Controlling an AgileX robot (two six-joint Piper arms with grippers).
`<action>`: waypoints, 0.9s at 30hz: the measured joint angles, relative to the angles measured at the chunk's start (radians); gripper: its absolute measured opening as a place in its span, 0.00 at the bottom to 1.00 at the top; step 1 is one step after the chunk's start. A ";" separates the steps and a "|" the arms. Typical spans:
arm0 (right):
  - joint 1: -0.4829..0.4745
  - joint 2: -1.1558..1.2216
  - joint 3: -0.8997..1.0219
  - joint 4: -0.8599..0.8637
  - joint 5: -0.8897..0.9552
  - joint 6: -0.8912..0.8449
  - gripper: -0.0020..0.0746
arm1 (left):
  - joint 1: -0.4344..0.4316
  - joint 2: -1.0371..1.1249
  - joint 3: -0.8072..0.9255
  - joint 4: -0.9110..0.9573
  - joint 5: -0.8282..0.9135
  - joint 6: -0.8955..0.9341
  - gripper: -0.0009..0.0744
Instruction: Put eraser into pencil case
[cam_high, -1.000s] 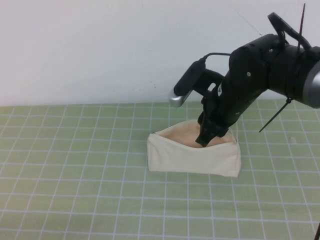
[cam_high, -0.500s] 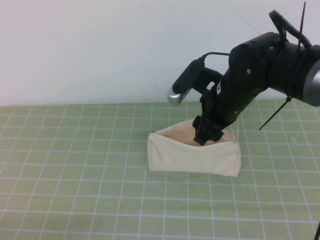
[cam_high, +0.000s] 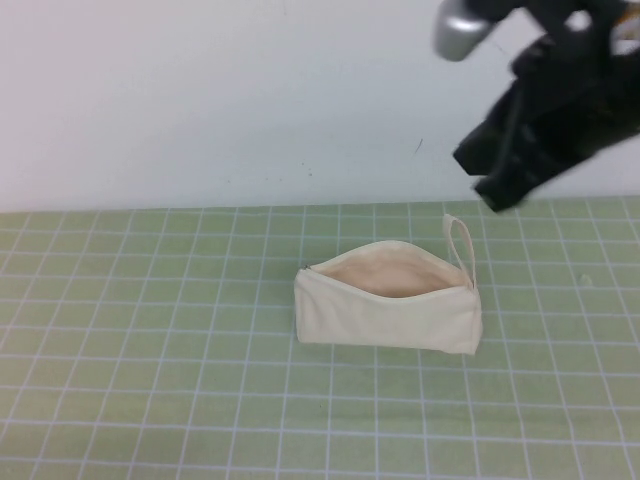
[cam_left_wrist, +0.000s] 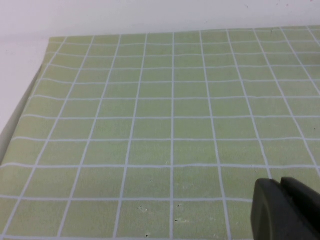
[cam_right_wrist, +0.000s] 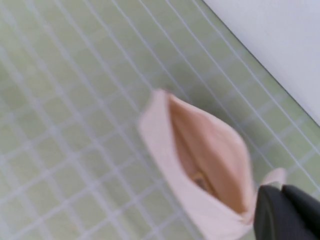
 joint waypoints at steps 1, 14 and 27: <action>0.000 -0.049 0.042 0.030 -0.014 -0.016 0.03 | 0.000 0.000 0.000 0.000 0.000 0.000 0.01; 0.000 -0.682 0.626 0.170 -0.227 -0.073 0.03 | 0.000 0.000 0.000 0.000 0.000 0.022 0.01; 0.000 -1.174 1.020 0.030 -0.272 -0.001 0.03 | 0.000 0.000 0.000 0.000 0.000 0.023 0.01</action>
